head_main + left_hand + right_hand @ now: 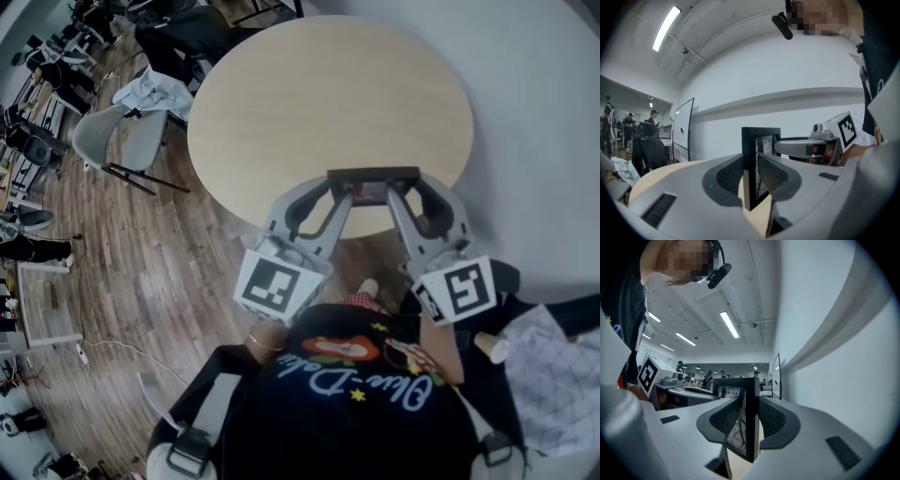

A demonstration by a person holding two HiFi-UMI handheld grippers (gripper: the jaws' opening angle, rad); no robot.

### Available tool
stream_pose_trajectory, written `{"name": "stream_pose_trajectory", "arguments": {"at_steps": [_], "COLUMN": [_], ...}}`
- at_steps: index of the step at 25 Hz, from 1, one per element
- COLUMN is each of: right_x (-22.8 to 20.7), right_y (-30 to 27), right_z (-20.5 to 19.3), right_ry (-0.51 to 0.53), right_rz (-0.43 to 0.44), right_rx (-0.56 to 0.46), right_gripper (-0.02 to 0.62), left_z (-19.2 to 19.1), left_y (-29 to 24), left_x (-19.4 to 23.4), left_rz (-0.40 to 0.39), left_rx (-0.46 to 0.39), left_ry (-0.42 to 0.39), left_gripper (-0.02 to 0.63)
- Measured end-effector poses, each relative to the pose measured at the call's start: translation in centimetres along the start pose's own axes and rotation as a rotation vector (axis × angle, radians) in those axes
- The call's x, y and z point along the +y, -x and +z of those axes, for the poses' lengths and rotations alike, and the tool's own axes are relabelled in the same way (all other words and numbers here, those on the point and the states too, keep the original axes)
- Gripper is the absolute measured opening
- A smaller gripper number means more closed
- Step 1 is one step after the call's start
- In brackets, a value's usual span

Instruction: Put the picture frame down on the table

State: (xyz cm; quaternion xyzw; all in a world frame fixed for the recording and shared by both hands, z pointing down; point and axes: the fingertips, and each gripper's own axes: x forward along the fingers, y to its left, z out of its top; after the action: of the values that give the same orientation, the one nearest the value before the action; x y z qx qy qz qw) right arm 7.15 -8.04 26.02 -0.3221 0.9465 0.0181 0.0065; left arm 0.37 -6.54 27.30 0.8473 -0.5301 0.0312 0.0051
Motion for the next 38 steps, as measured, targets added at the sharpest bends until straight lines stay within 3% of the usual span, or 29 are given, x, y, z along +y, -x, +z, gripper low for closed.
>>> {"name": "stream_pose_trajectory", "arguments": {"at_steps": [14, 25, 38], "right_x": [-5.4, -6.2, -8.9], "right_y": [0.9, -0.2, -4.2], "right_z": [-0.6, -1.8, -1.6], "right_ry": [-0.006, -0.033, -0.008], "right_rz": [0.032, 0.049, -0.041], "right_rx": [-0.004, 0.021, 0.042], "right_gripper": [0.103, 0.103, 0.103], "left_z": [-0.1, -1.2, -0.9], "left_y": [-5.0, -6.0, -10.1], "left_x": [-2.1, -1.3, 2.4], "left_rz": [0.032, 0.048, -0.054], "left_rx": [0.010, 0.047, 0.029], "left_ry": [-0.015, 0.005, 0.011], "left_gripper": [0.080, 0.080, 0.080]}}
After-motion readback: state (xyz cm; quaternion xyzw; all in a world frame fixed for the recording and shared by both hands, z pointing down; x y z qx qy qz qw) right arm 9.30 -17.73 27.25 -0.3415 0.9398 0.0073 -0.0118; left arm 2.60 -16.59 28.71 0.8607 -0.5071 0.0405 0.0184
